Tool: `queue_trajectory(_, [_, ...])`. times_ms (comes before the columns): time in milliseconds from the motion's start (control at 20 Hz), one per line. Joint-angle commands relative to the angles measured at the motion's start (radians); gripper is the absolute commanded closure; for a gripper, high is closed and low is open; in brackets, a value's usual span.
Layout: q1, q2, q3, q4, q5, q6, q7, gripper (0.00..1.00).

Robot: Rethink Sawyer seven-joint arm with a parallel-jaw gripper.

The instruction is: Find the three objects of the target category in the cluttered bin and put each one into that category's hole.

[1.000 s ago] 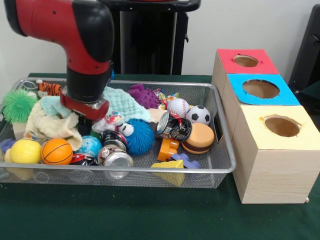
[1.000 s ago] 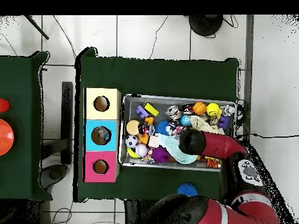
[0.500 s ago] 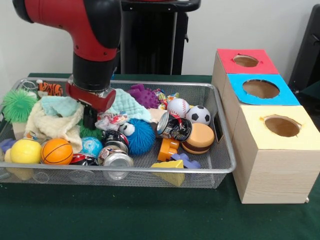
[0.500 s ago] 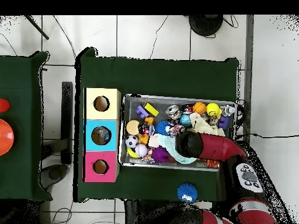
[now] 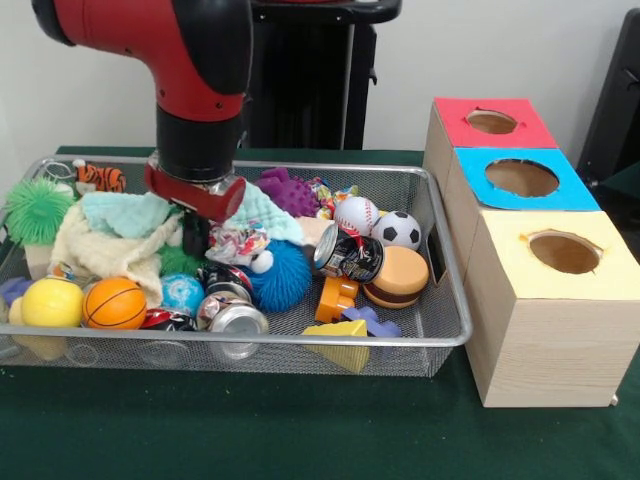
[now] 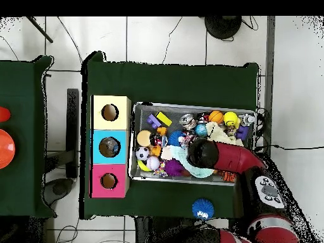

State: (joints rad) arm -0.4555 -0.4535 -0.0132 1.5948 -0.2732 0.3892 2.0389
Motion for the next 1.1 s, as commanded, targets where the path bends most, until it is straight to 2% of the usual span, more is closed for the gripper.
queue_trajectory(50, [-0.033, 0.118, 0.177, 0.138, 0.118, 0.081, 0.100, 1.00])
queue_trajectory(300, [0.059, 0.122, 0.083, 0.102, 0.097, 0.044, 0.129, 1.00])
queue_trajectory(700, [0.136, 0.138, -0.006, 0.057, 0.065, -0.007, 0.147, 1.00])
queue_trajectory(1100, [0.144, 0.093, -0.027, 0.041, 0.077, 0.061, 0.101, 1.00])
